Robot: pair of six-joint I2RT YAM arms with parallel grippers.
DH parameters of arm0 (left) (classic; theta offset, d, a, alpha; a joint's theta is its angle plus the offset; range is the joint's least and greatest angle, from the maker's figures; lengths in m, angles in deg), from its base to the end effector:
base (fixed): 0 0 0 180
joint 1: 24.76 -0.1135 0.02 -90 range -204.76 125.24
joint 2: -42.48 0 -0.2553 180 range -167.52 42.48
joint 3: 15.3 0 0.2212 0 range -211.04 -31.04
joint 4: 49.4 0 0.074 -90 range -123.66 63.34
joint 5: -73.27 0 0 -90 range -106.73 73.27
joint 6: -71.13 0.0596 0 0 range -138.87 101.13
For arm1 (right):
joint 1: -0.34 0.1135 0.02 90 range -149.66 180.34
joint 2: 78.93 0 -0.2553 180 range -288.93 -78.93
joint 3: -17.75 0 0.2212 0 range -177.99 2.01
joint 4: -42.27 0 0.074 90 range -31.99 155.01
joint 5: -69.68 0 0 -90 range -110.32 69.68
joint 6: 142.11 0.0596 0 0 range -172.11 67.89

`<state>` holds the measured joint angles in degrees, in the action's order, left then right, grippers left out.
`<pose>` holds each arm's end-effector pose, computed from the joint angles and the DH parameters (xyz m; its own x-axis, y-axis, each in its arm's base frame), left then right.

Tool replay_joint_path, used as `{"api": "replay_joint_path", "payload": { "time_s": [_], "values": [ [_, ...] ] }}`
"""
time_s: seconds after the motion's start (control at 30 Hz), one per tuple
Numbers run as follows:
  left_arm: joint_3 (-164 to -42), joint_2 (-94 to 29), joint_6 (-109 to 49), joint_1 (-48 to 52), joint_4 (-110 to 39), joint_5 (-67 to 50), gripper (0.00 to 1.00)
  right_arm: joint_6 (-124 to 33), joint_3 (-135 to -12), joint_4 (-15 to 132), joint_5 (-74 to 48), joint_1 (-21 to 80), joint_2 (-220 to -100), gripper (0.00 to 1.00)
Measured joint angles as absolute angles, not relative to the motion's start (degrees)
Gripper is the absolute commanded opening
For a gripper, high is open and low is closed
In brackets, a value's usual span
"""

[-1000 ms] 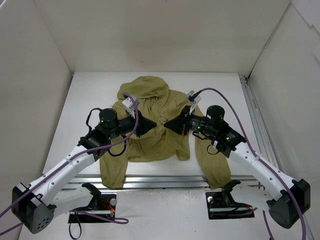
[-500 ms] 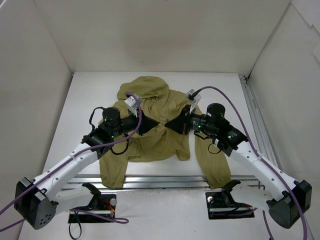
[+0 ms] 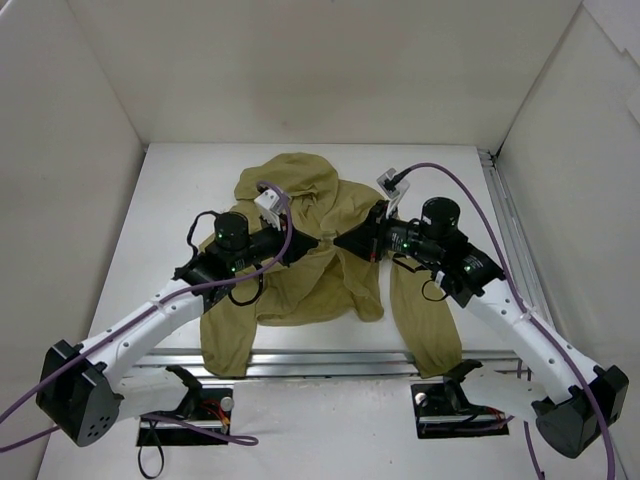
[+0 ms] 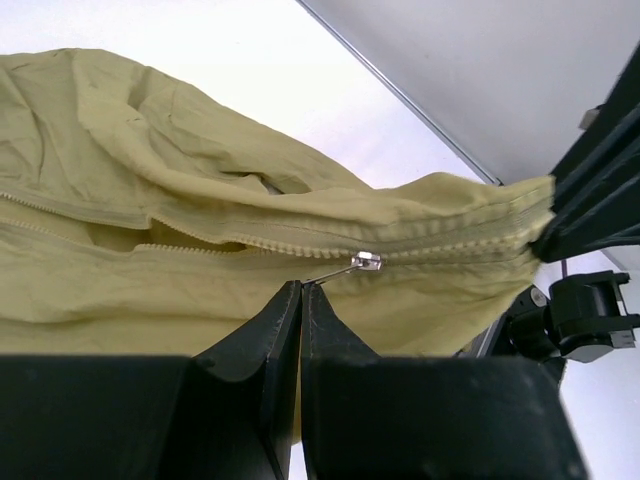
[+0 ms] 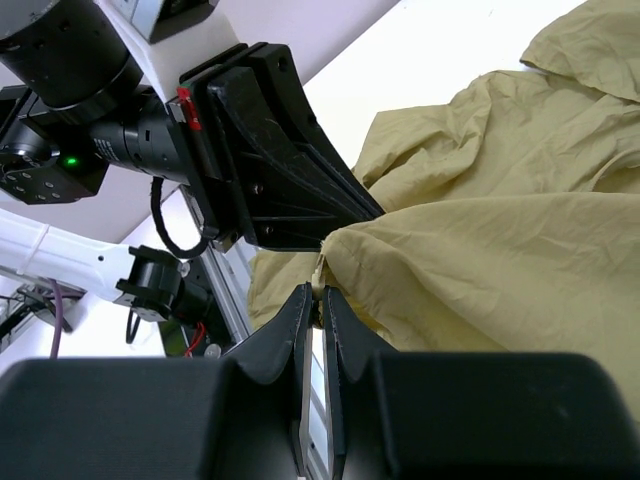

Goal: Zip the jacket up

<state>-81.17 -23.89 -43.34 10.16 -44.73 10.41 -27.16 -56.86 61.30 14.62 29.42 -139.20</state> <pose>0.2020 -0.1742 0.3340 -0.4326 -0.1476 -0.8894 0.7721 0.4488 -0.4499 0.1845 0.1417 0.3799 -0.4433 0.1491 -0.8839 -0.7834 0.4148 0.4629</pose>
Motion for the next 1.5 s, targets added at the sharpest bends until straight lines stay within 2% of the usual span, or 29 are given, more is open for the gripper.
{"api": "replay_joint_path", "payload": {
  "time_s": [0.3,1.5],
  "values": [
    [-81.19,-24.18,-42.4,10.16,-43.99,7.15,0.0,-29.39,-59.24,64.62,14.34,28.09,-139.25,0.0],
    [-85.93,-21.6,-38.99,10.16,-32.12,-14.9,0.0,-38.57,-64.14,72.53,0.74,27.44,-140.51,0.0]
  ]
}}
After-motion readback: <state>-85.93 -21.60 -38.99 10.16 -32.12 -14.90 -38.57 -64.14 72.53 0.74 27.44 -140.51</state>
